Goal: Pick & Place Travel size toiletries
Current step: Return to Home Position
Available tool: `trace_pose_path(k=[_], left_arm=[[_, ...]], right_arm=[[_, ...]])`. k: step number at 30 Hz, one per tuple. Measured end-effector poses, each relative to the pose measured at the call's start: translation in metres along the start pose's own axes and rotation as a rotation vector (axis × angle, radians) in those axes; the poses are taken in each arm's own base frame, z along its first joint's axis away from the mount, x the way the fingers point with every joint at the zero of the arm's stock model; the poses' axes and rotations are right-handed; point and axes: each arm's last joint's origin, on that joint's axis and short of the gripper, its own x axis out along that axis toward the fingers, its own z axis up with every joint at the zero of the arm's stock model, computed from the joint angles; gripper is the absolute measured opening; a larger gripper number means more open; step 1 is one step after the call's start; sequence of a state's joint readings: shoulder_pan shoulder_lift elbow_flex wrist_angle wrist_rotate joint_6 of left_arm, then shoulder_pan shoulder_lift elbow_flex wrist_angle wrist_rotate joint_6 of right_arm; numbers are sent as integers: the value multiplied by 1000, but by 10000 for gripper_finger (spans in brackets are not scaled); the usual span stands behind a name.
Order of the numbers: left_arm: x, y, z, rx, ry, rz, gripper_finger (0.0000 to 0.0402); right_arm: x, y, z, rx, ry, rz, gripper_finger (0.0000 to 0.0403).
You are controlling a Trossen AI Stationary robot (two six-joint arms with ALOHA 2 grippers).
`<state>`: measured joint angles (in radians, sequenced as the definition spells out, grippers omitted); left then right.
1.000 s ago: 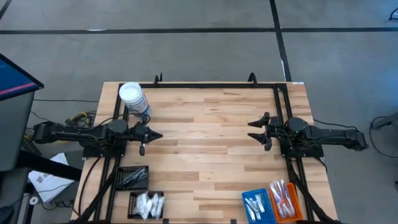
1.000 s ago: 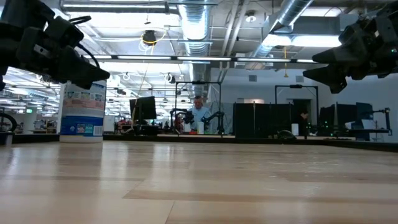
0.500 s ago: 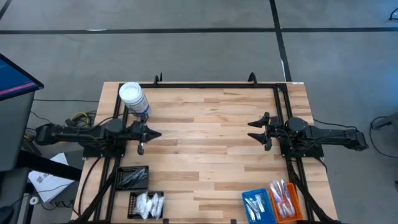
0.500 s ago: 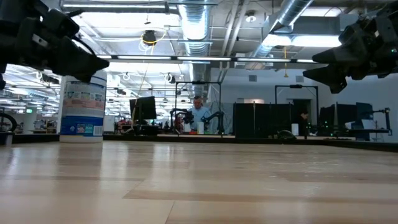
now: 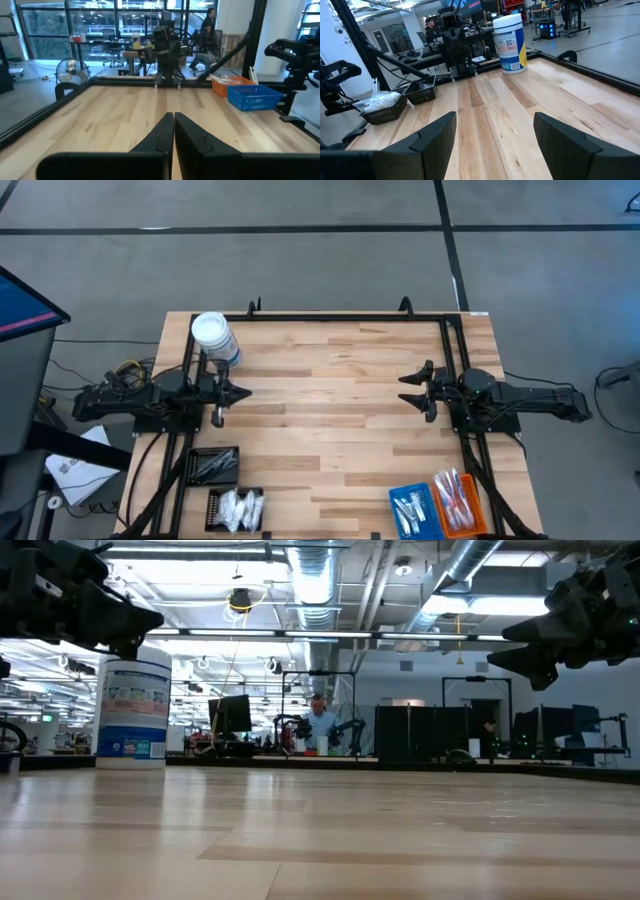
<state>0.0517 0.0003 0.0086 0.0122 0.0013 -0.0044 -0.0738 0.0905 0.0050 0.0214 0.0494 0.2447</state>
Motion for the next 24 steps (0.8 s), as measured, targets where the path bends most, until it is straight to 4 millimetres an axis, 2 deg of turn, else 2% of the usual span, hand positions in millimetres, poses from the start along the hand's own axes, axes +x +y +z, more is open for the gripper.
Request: trace_pose_path(k=[24], left_arm=[[9, 0, -12, -1, 140, -2, 8]], right_arm=[[0, 0, 0, 0, 0, 0, 260]])
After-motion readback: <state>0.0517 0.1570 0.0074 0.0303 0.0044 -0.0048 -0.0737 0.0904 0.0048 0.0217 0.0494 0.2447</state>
